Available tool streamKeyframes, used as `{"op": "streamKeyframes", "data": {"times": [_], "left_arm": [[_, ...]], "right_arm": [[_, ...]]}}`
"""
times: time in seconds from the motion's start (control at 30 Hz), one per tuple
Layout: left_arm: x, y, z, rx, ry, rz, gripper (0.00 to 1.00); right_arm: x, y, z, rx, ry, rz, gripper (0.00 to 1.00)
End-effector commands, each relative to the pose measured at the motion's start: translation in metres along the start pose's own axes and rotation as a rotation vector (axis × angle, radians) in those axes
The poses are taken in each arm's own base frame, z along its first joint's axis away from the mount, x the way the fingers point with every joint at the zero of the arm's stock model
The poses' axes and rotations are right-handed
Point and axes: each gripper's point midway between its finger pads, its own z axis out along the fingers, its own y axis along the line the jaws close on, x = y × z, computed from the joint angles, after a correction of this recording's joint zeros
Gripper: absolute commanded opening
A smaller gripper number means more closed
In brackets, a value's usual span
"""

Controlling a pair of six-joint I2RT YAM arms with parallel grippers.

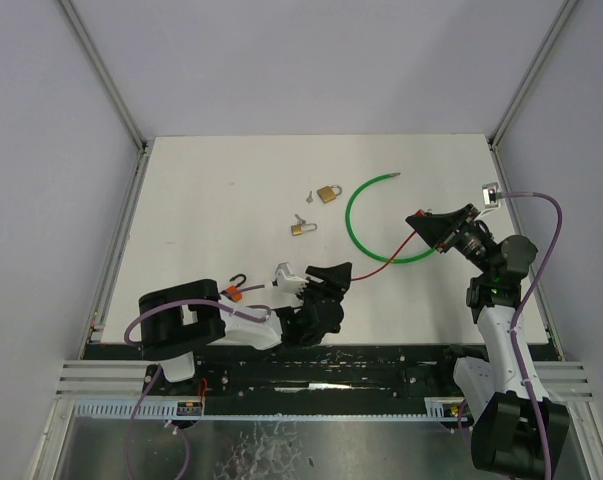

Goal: Lock with the key
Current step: Pick up the lock from the center of the board.

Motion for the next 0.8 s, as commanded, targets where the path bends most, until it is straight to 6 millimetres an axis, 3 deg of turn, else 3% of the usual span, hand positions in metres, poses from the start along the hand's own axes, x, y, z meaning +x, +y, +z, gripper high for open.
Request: {"op": "streamKeyframes", "data": {"times": [0.0,0.2,0.4,0.77], "left_arm": [[-0.009,-0.018,0.0,0.083,0.0,-0.05,0.54],[-0.005,-0.032,-0.006,0.126,0.05,-0.08,0.51],[0.015,-0.039,-0.015,0.151,0.137,-0.125,0.54],[0.034,-0.048,-0.004,0.131,0.139,-0.137,0.46]], "right_arm": [[-0.011,0.008,0.001,-0.027,-0.036,-0.048,0.0],[-0.011,0.007,0.001,-0.025,-0.039,-0.047,0.0],[-0.009,0.0,0.001,-0.004,-0.05,-0.031,0.0],[-0.009,-0.003,-0.001,0.003,-0.081,-0.028,0.0]]}}
